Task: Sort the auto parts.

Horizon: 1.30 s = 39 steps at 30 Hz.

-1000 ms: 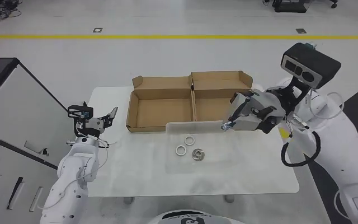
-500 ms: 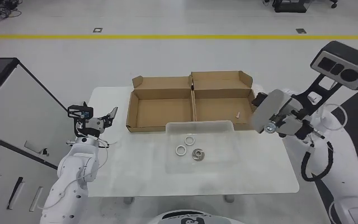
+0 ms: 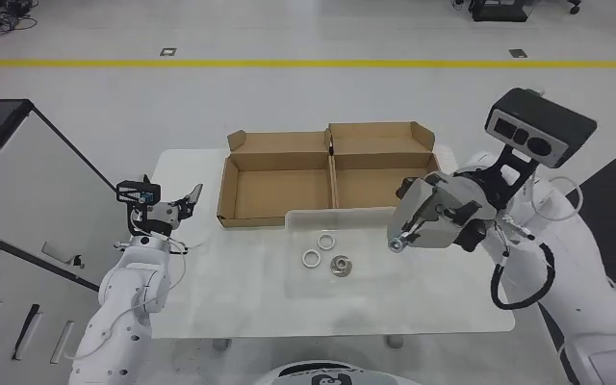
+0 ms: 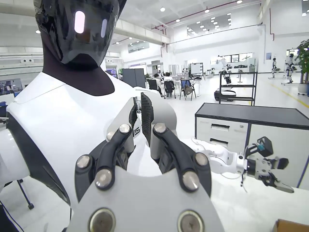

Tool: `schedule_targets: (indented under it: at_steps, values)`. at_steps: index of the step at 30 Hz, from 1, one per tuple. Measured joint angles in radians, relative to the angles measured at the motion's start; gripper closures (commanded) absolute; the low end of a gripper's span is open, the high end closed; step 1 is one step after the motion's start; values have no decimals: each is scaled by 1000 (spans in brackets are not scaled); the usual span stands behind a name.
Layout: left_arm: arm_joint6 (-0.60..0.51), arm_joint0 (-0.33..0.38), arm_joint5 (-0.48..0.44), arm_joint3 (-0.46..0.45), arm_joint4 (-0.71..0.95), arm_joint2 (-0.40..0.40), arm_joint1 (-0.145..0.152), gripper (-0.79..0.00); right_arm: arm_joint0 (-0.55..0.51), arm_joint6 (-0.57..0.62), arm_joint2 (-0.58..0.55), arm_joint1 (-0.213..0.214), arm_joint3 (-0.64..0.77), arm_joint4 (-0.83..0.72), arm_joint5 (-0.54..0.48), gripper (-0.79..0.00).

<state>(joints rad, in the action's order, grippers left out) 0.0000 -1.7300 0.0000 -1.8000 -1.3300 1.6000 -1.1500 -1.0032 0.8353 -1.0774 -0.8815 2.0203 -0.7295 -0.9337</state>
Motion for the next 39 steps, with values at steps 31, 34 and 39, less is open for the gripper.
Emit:
schedule_targets:
  at_steps: [31,34,39]
  values:
    - [0,0,0,0,0,0,0,-785,26,12,-21,-85,-9,13,81,0]
    - [0,0,0,0,0,0,0,-785,28,5,-17,-90,-4,13,90,0]
    - [0,0,0,0,0,0,0,-785,10,-34,-14,-100,12,-50,71,0]
